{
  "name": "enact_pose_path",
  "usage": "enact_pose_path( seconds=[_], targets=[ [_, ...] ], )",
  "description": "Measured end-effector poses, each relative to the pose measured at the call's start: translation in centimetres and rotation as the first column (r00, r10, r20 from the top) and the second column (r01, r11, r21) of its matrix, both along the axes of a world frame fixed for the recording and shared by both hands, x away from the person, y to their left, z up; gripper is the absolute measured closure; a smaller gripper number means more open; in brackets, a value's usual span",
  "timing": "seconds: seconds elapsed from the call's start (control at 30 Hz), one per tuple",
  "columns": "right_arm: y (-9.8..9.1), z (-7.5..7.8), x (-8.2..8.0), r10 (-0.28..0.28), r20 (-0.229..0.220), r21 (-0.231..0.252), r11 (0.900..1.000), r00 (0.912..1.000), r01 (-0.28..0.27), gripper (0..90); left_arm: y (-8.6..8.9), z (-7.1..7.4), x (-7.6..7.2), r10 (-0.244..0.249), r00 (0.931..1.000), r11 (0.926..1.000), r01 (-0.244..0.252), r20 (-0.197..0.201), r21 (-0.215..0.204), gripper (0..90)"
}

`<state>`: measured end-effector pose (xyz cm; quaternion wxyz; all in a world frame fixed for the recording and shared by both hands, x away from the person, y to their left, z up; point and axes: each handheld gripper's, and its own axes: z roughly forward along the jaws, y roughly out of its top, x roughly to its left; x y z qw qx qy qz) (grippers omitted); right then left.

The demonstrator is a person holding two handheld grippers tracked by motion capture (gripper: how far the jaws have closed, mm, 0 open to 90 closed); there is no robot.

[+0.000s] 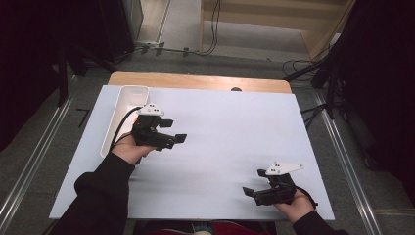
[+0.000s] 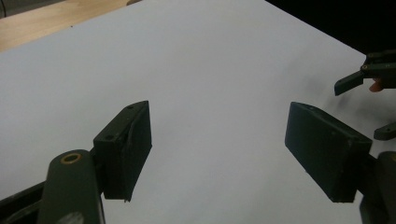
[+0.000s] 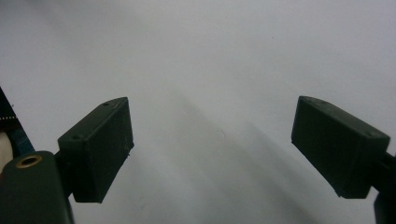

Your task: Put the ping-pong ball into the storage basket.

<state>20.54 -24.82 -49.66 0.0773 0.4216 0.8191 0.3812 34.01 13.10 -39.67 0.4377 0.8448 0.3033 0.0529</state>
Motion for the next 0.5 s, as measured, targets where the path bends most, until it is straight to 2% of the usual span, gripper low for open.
enact_pose_path(
  seconds=[0.4, 0.47, 0.5],
  targets=[
    [0.0, 0.0, -0.1, 0.001, -0.003, -0.001, 1.0, 1.0, -0.001, 11.5, 0.1, -1.0, -1.1, -0.017, 0.9998, 0.9999, 0.017, 0.01, -0.005, 23.2],
    [0.0, 0.0, -0.1, 0.002, -0.002, -0.001, 1.0, 1.0, -0.002, 11.5, 0.2, -1.2, -1.2, -0.018, 0.9998, 0.9997, 0.018, 0.002, -0.015, 23.2],
    [0.0, 0.0, -0.1, 0.001, -0.002, -0.002, 1.0, 1.0, -0.001, 11.5, 0.3, -1.3, -1.3, -0.03, 0.9994, 0.999, 0.029, -0.017, -0.033, 23.2]
  ],
)
